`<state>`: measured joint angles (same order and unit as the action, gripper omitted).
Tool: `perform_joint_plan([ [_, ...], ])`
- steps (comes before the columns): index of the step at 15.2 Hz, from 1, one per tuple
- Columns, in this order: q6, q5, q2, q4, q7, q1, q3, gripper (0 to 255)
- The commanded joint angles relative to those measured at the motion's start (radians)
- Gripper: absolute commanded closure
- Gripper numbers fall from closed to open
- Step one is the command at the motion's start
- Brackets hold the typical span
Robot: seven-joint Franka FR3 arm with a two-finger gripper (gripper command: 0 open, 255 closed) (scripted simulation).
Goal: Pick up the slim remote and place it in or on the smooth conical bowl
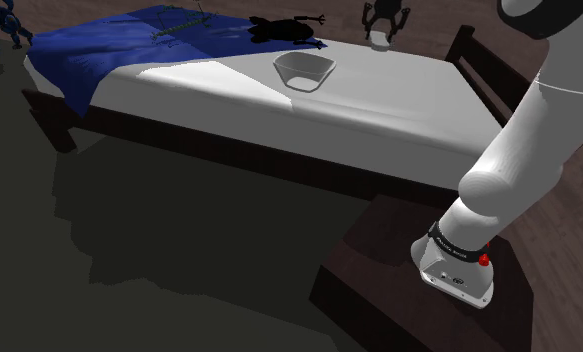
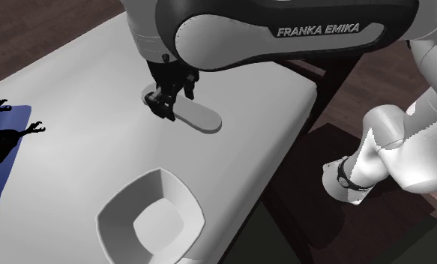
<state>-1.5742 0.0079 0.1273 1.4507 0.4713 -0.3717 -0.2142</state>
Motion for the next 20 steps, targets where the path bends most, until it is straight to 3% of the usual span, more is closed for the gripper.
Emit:
perform_joint_plan([
  [1,0.011,0.0,0.01,-0.021,0.041,0.023,0.018,255],
  [11,0.092,0.008,0.174,-0.263,0.242,0.139,0.098,255],
  [15,0.157,0.011,0.289,-0.442,0.316,0.184,0.123,255],
  [18,0.235,0.014,0.412,-0.642,0.366,0.214,0.137,255],
  [20,0.184,0.012,0.378,-0.557,0.366,0.218,0.137,255],
])
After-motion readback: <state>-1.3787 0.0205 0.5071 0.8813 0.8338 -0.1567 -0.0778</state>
